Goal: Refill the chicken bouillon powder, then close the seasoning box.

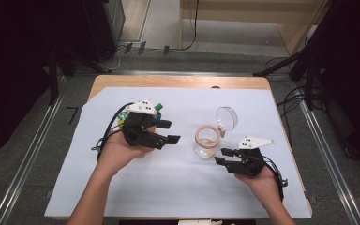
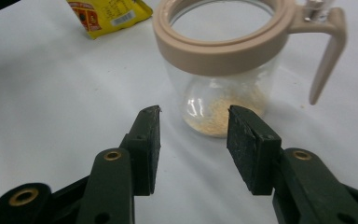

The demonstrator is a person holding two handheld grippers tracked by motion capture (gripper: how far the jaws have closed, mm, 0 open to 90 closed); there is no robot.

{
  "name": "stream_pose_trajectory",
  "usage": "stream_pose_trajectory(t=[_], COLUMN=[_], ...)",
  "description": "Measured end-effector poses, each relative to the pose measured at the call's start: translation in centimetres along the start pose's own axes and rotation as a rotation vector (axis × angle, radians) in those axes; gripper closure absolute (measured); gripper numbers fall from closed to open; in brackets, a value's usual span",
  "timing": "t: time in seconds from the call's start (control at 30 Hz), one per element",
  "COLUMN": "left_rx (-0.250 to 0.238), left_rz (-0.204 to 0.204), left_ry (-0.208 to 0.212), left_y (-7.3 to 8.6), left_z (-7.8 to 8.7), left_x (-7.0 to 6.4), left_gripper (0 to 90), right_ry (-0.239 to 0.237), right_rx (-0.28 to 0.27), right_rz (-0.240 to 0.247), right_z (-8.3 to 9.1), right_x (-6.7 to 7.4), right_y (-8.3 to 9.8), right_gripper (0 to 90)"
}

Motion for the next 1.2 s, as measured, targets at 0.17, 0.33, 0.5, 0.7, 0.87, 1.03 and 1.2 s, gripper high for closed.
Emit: stream_pose_trajectory(t=[0.17, 0.33, 0.5, 0.7, 0.87, 1.03, 1.2], left_rx=[-0.026, -0.035, -0.042, -0.064, -0.078, -0.083, -0.093], left_rz=[0.040, 0.048, 0.064, 0.078, 0.089, 0.118, 0.135], left_ry=[-0.015, -0.036, -0.064, -0.102, -0.137, -0.185, -0.207], left_y=[0.2, 0.3, 0.6, 1.1, 1.5, 2.1, 2.7], left_z=[2.0, 3.4, 4.8, 6.8, 8.5, 9.8, 11.1], left_x=[0.6, 0.9, 1.2, 1.7, 1.9, 2.5, 3.0], left_gripper=[37.0, 37.4, 37.4, 37.1, 37.1, 37.1, 37.1], right_ry=[-0.024, -0.068, -0.098, -0.114, -0.119, -0.127, -0.130], right_rx=[0.010, 0.024, 0.015, 0.024, 0.031, 0.044, 0.052], right_rz=[0.006, 0.015, 0.049, 0.084, 0.088, 0.105, 0.115], right_z=[-0.3, -1.2, -1.7, -2.1, -2.4, -2.7, -2.9], right_x=[0.9, 2.4, 3.8, 4.8, 5.0, 5.3, 5.4], right_y=[0.0, -0.1, -0.3, -0.3, -0.3, -0.2, -0.2], right_gripper=[55.2, 54.1, 54.4, 54.3, 54.3, 54.3, 54.2])
Point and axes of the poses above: each handheld gripper's, and its own axes: z roughly backward along the jaws, y roughly out of its underside, x roughly to its left, the point moved 2 cm from there along -z, roughly forward along the jaws, and after that the axes turned 9 degrees about y, right-handed, at the moved point
